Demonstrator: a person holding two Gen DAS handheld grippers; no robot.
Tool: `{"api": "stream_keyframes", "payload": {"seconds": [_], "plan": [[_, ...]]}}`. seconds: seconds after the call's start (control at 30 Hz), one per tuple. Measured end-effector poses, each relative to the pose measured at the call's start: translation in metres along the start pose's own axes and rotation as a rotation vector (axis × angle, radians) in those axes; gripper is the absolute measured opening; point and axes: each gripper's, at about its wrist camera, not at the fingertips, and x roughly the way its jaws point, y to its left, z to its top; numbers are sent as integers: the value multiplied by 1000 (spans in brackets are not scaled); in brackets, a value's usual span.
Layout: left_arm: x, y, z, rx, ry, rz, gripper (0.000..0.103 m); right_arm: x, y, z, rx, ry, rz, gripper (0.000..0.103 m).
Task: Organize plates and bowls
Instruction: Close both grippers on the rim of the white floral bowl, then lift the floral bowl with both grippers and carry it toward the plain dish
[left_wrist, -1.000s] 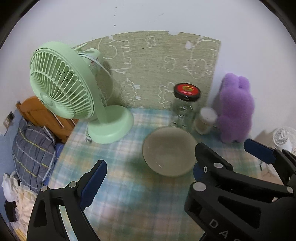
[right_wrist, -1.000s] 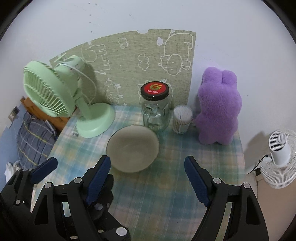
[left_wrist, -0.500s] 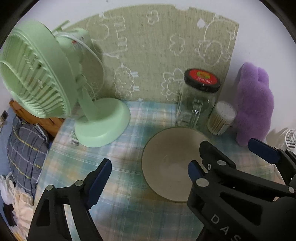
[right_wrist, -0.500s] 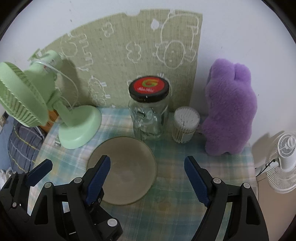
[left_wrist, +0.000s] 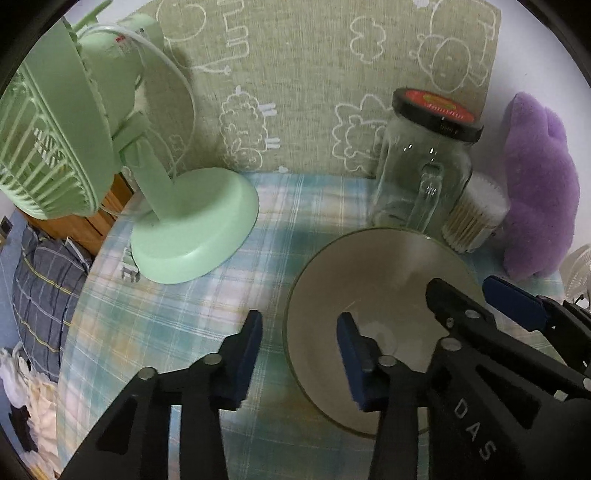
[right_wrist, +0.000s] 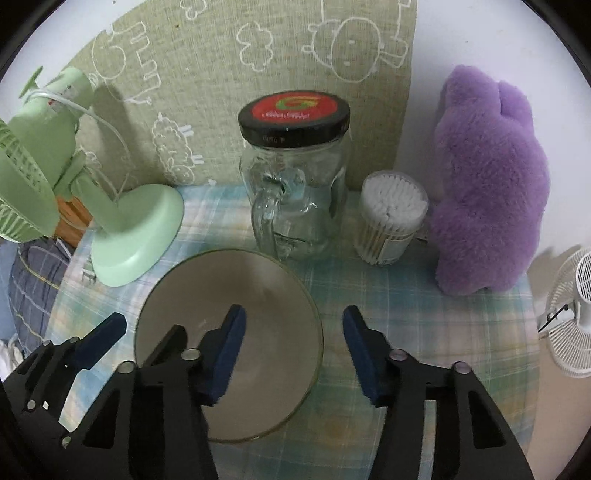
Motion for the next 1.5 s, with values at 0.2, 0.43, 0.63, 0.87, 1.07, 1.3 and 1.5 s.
{"api": "stream_keyframes", "payload": {"seconds": [0.2,0.43,0.63,0.87,1.07,1.3,1.5], "plan": [[15,2,-5,-11,55,-9,23,14,2,-3,-7,33,-11,33],[19,-4,-6,-11,74,-6,15,15,-2,-6,-10,20,-40,17],[19,-3,-6,-15,80,-13,15,15,-4,-7,-5,16,-35,17],[9,-7,-9,-6,78,-14,16,5,-7,-10,-9,16,-37,17],[-6,-11,-13,4,74,-17,16,-9,-10,-15,-3,16,-41,17],[-40,-9,-23,-1,46,-24,16,-38,-8,-23,1,2,-47,17],[-76,-3,-34,-10,11,-34,16,-75,-2,-32,4,-29,-48,17]]}}
